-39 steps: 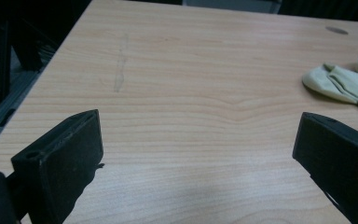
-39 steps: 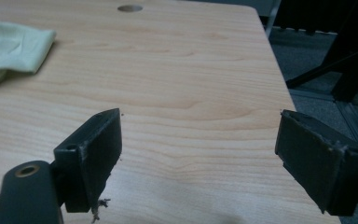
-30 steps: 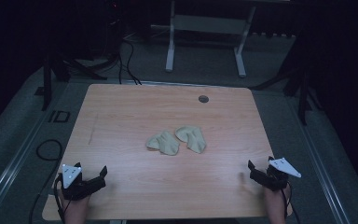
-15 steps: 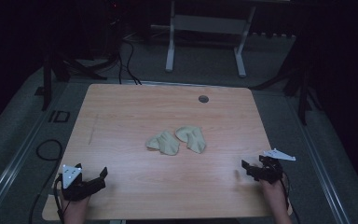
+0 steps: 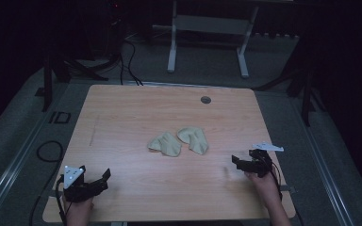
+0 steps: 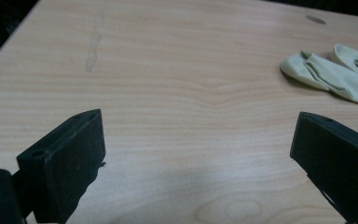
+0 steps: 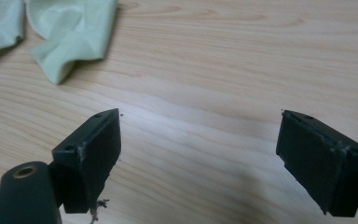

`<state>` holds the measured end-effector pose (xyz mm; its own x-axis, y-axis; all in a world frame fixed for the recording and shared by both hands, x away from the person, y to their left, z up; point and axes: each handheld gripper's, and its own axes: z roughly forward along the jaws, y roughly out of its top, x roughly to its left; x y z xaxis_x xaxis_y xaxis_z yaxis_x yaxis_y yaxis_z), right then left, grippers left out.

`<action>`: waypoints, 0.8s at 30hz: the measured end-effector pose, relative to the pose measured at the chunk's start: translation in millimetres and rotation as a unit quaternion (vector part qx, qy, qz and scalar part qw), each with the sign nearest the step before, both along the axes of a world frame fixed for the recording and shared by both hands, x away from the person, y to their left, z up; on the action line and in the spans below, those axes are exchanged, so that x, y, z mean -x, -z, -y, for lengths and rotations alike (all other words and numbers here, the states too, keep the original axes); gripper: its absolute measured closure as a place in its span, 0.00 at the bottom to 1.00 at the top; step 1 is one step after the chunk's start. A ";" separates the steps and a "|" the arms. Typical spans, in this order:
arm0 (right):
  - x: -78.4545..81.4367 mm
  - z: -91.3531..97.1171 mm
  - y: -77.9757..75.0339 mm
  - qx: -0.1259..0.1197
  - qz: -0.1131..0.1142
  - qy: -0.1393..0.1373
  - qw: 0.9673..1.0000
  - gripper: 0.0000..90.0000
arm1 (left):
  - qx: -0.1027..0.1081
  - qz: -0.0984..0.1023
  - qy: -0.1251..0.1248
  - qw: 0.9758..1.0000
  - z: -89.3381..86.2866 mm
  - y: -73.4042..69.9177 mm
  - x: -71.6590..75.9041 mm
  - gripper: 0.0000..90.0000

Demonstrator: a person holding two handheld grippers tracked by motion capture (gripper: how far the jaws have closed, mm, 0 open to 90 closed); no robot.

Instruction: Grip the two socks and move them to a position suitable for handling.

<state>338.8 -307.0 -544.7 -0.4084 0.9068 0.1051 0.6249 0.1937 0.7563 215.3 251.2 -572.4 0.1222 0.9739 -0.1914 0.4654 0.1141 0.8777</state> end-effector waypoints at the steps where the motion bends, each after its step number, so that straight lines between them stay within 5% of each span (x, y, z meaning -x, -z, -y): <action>1: -1.6 -3.5 -1.5 0.003 -0.003 -0.005 1.000 0.16 | 0.004 -0.008 0.010 1.000 0.2 -1.3 -0.6 0.03; 7: -14.6 -27.9 -9.8 0.034 -0.012 -0.025 0.999 0.18 | -0.012 -0.020 0.026 0.999 6.3 -1.5 -2.3 0.03; 14: -30.3 -56.6 -14.1 0.028 -0.013 -0.050 0.998 0.18 | -0.013 -0.028 0.032 0.999 6.4 0.5 -3.8 0.03; 24: -51.5 -103.0 -19.7 0.052 -0.028 -0.100 0.993 0.24 | -0.008 -0.032 0.037 0.999 6.3 2.9 -5.3 0.03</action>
<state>390.3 -204.0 -525.0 -0.5777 0.8151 0.0421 0.6065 0.3942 0.6905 220.6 244.9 -575.3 0.1821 0.9658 -0.1846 0.5267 0.0627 0.8478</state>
